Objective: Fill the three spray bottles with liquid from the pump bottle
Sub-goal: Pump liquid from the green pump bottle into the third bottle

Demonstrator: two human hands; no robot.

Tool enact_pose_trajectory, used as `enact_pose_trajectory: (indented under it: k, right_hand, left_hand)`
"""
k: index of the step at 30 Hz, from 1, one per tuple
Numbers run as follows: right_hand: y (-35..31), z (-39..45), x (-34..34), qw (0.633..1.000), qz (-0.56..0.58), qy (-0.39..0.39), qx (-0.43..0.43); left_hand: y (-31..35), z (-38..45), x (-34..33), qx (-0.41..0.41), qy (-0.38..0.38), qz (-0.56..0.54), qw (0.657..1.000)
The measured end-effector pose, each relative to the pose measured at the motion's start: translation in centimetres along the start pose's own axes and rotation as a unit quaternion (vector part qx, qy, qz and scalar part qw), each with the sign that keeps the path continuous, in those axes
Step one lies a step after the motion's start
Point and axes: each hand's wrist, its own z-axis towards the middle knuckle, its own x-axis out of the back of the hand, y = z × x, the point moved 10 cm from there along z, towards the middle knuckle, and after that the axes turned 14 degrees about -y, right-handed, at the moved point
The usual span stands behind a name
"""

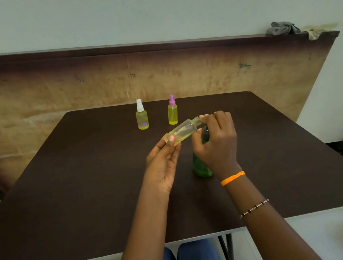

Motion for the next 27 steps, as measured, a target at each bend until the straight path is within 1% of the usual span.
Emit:
enact_pose_trajectory:
  k: [5, 9, 13, 20, 24, 27]
  right_hand:
    - [-0.1, 1.1, 0.8, 1.0, 0.005, -0.002, -0.012]
    - [0.2, -0.1, -0.2, 1.0, -0.013, 0.018, 0.006]
    - [0.5, -0.1, -0.5, 1.0, -0.01, 0.023, 0.007]
    - [0.1, 1.6, 0.6, 1.0, 0.006, -0.016, -0.004]
    - [0.4, 0.0, -0.1, 1.0, 0.007, 0.024, 0.006]
    - [0.9, -0.3, -0.7, 0.999, 0.019, 0.029, 0.014]
  left_hand:
    - [0.0, -0.1, -0.3, -0.004, -0.002, -0.009, 1.0]
    - [-0.2, 0.2, 0.0, 0.001, 0.002, -0.019, 1.0]
    - [-0.2, 0.2, 0.1, 0.005, 0.006, -0.029, 1.0]
    - [0.0, 0.0, -0.5, 0.0, -0.005, -0.021, 1.0]
    - [-0.2, 0.1, -0.3, 0.005, -0.001, -0.023, 1.0]
    - [-0.5, 0.0, -0.2, 0.013, 0.009, -0.04, 0.999]
